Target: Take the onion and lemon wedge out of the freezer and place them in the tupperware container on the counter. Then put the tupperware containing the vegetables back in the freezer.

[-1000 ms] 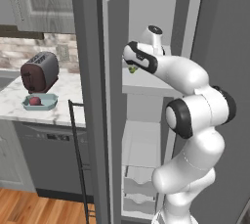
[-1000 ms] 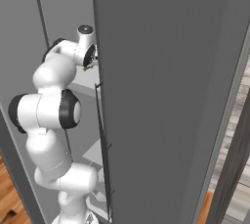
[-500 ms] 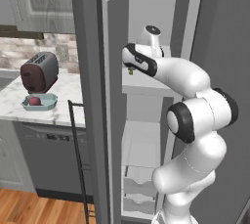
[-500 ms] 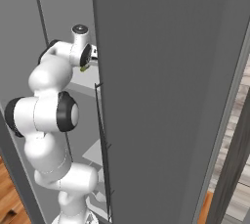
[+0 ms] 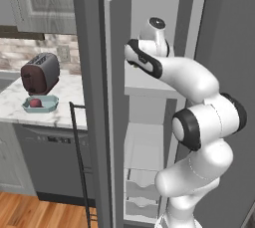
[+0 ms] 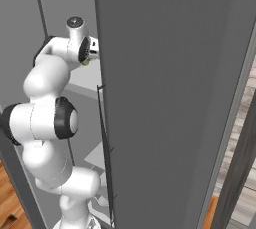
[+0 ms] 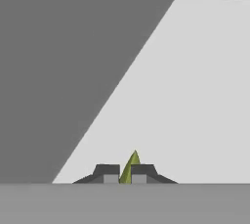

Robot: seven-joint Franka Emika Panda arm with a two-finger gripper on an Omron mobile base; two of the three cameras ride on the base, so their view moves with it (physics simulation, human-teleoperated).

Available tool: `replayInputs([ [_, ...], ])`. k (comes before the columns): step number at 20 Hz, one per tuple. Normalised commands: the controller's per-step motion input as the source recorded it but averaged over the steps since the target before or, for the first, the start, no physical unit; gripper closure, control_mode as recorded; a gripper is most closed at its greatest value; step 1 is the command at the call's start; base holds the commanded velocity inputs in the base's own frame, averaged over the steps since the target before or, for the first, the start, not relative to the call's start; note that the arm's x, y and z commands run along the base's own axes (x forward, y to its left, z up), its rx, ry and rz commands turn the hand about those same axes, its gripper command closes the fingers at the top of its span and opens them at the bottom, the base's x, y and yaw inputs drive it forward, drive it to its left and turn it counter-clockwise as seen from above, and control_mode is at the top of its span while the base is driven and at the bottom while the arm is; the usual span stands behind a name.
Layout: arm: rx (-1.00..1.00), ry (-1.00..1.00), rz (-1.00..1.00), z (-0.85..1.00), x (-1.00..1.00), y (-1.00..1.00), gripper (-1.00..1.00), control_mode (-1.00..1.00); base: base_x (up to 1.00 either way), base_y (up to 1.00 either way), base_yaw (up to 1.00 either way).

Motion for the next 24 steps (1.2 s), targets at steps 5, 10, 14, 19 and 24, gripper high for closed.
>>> replayInputs([
  [5, 0.0, -0.08, -0.08, 0.66, -0.11, 0.0, 1.0, -1.0, 0.0, 0.0, 0.0],
  [10, 0.0, -0.1, -0.04, 0.21, -0.72, 0.0, 1.0, -1.0, 0.0, 0.0, 0.0],
  [14, 0.0, -0.09, -0.03, 0.0, -1.0, -0.12, 1.0, -1.0, 0.0, 0.0, 0.0],
  [19, 0.0, -0.09, -0.03, 0.01, -1.0, -0.21, 1.0, -1.0, 0.0, 0.0, 0.0],
  [24, 0.0, -0.07, -0.01, 0.12, -1.0, -0.19, 1.0, -1.0, 0.0, 0.0, 0.0],
])
